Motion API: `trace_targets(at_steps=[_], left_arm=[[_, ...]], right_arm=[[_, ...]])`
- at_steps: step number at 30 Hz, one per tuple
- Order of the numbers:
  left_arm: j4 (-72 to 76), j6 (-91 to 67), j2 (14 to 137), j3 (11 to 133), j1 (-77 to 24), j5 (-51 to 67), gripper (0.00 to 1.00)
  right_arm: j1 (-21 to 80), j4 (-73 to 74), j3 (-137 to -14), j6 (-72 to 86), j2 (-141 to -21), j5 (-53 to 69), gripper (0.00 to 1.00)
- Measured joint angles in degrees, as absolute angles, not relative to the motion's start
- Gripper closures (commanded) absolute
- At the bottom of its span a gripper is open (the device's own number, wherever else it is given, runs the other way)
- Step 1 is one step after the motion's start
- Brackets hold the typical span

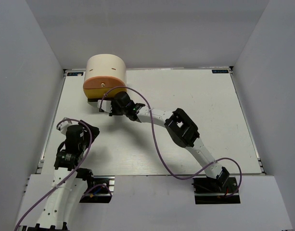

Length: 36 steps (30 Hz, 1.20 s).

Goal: Sort the stationery into containers
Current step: Close the drawer in the storage box, then reset both arms

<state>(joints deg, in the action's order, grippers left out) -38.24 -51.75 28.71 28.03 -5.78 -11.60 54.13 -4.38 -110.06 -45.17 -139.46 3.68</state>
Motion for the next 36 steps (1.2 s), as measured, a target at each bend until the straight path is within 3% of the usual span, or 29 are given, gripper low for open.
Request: trace_targets(at_steps=[18, 23, 26, 31, 36], left_arm=[[-40.75, -52.47, 27.9, 28.67, -5.78, -12.93, 0.15], [-41.52, -52.6, 27.86, 29.02, -5.78, -12.95, 0.14], [-41.56, -52.23, 27.33, 29.02, -5.78, -12.82, 0.09], [-39.31, -50.43, 26.3, 29.02, -5.8, -10.83, 0.01], [-34.28, -48.01, 26.65, 28.93, -5.78, -7.01, 0.01]], right_arm=[[54.17, -11.07, -110.06, -44.66, -140.11, -6.46, 1.0], [53.63, -10.09, -107.74, -43.35, -138.87, 0.34, 1.0], [52.86, -6.22, -98.45, -42.11, -132.22, 9.17, 0.9], [51.44, 0.43, -84.49, -34.09, -115.37, 18.46, 0.43], [47.86, 8.58, -88.9, -20.49, -108.05, 14.7, 0.26]])
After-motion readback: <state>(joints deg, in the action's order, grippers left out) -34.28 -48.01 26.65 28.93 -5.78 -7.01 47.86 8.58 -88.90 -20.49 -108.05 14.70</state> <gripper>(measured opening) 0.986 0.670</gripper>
